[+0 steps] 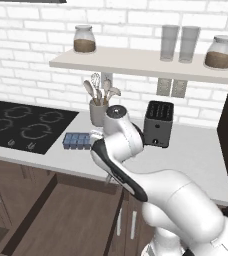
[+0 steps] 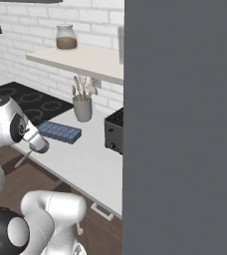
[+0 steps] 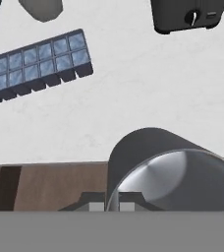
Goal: Pick the measuring cup from the drawer and place it on the counter.
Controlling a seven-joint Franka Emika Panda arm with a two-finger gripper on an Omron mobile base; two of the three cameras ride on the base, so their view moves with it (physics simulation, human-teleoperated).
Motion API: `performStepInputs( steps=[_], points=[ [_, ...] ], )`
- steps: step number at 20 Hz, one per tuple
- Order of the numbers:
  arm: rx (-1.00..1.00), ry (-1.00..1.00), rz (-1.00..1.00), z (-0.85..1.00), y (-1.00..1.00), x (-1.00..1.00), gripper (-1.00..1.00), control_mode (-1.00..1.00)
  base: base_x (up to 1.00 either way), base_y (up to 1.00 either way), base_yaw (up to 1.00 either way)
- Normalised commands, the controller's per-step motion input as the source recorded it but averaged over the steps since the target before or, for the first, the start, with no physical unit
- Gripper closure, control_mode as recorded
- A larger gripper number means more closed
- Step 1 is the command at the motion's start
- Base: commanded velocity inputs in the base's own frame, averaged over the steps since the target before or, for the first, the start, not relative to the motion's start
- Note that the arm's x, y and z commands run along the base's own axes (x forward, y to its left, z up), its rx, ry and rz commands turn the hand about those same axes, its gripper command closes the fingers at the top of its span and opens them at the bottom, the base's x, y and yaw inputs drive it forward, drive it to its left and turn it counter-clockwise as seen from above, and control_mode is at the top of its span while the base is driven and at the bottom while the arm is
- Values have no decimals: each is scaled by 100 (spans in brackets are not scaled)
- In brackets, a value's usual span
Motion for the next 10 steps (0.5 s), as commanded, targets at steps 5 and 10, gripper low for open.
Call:
performStepInputs(
  steps=[5, 10],
  points=[
    [0, 0, -12, -16, -68, 21, 100, -100, 0, 0, 0],
    [0, 0, -12, -51, -48, 11, 100, -100, 0, 0, 0]
  ],
)
